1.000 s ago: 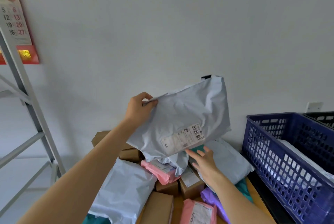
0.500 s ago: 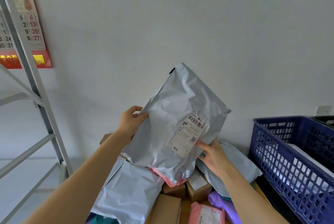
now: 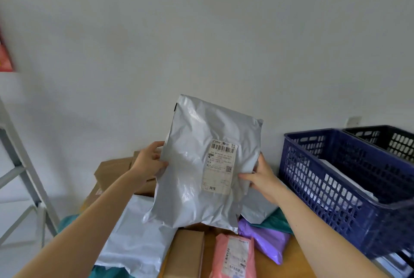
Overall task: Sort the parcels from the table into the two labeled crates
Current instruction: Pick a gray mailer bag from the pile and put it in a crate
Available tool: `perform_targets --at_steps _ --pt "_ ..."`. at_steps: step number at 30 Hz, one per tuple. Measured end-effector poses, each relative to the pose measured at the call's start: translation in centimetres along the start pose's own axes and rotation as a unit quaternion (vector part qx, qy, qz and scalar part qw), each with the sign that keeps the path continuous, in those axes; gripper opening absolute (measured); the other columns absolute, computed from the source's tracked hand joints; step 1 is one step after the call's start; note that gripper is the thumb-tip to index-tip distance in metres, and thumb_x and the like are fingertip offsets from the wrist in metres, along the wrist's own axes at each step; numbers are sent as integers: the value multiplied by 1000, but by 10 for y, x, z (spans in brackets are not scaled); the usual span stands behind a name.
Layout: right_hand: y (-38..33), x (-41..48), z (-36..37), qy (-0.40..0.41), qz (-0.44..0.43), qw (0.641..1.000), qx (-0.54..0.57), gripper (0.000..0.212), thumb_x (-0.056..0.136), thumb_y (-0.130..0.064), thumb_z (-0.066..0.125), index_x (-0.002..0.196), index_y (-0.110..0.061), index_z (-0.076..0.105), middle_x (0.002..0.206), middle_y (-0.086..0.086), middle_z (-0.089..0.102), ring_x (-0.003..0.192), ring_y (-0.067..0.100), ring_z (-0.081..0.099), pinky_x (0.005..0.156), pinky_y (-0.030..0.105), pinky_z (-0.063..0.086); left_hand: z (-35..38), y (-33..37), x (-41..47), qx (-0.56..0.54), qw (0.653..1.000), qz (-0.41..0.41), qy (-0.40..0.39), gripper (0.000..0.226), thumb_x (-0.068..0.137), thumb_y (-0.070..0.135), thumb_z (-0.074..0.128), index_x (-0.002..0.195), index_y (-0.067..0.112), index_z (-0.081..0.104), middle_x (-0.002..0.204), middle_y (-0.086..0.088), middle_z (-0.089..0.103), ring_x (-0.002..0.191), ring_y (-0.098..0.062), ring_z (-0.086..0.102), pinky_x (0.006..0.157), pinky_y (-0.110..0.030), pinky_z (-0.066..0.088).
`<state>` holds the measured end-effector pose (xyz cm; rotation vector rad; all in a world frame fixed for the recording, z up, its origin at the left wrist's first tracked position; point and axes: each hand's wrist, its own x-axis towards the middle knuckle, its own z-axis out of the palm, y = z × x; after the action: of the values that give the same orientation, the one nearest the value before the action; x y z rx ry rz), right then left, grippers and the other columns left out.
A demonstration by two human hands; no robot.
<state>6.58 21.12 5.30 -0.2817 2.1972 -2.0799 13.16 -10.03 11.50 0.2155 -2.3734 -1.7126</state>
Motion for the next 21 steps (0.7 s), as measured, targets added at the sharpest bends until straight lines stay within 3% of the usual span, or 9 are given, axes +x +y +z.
perform_targets --at_steps 4,8,15,18,21 --pt "-3 -17 -29 53 3 997 -56 92 78 1 74 147 -30 24 133 1 52 123 21 50 97 48 50 34 -2 1 -20 999 4 -41 54 82 -15 61 120 23 53 93 -10 67 78 -22 67 58 -29 54" --pt "-11 -35 -55 79 -11 995 -53 89 79 5 73 147 -28 26 137 1 49 125 20 50 99 48 49 61 3 -2 -28 997 15 -64 55 80 -16 61 118 23 54 99 -13 65 87 -28 64 64 -32 56" --pt "-20 -69 -106 105 -13 993 -46 88 82 5 70 148 -31 25 143 5 48 125 22 51 100 52 47 113 20 -8 5 997 22 -77 54 81 -16 56 116 25 56 90 -17 66 79 -33 65 75 -43 57" --pt "-21 -91 -138 113 -20 992 -55 87 82 5 70 147 -34 26 141 2 50 122 19 53 97 46 50 144 32 -18 19 995 25 -96 56 82 -16 52 123 21 54 91 -18 67 78 -34 65 69 -39 56" --pt "-20 -113 -172 120 -13 991 -57 92 82 5 70 151 -32 21 145 3 45 127 22 50 102 51 46 176 43 -34 32 993 30 -112 58 81 -16 50 127 20 53 91 -17 69 74 -31 65 63 -34 54"
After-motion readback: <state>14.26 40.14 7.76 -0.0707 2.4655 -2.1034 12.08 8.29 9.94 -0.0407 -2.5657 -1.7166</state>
